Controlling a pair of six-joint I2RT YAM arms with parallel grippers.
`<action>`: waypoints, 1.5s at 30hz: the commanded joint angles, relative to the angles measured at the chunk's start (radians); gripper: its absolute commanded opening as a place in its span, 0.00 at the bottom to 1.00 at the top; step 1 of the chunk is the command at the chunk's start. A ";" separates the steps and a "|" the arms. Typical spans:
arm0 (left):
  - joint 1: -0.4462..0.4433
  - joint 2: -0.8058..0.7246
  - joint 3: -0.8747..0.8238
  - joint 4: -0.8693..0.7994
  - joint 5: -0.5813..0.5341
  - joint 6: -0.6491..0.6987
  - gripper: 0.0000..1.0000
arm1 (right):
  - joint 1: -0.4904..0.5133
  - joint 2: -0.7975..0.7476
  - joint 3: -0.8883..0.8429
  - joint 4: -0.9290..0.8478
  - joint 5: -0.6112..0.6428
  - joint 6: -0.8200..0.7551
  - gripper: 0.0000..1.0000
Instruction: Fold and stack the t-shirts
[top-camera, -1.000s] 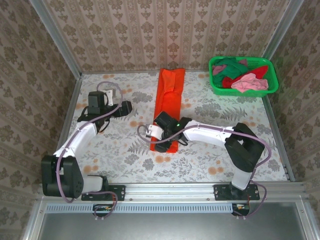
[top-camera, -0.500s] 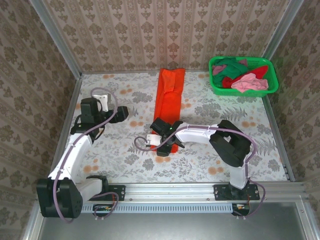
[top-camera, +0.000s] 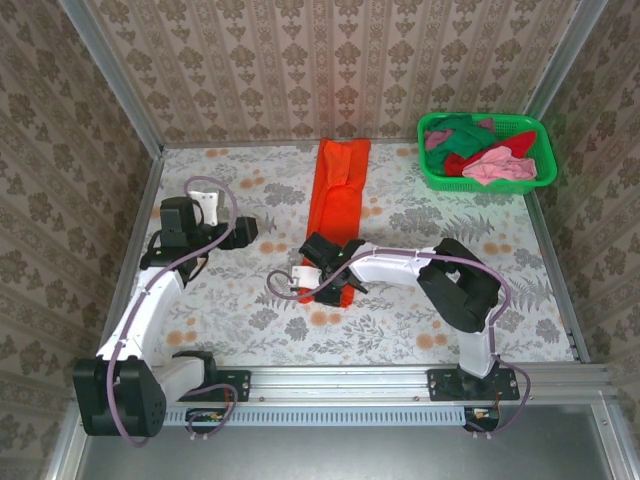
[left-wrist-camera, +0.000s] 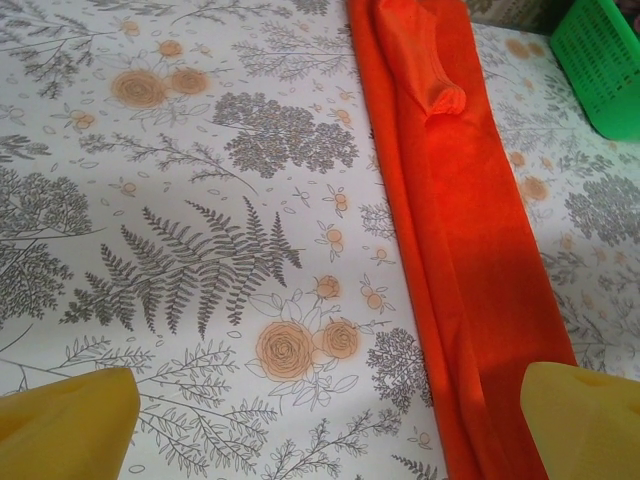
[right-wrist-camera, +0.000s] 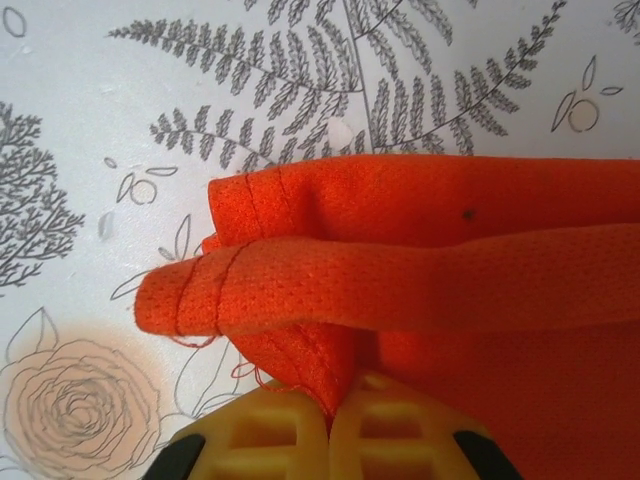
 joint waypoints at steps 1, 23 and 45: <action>-0.010 0.011 0.011 0.024 0.072 0.100 1.00 | 0.003 -0.062 -0.040 -0.146 -0.071 0.024 0.00; -0.077 0.033 0.044 -0.151 0.511 0.735 1.00 | -0.154 -0.210 0.161 -0.439 -0.160 -0.044 0.00; -0.067 0.119 0.087 -0.149 0.525 0.750 1.00 | -0.380 0.232 0.682 -0.487 -0.094 -0.199 0.00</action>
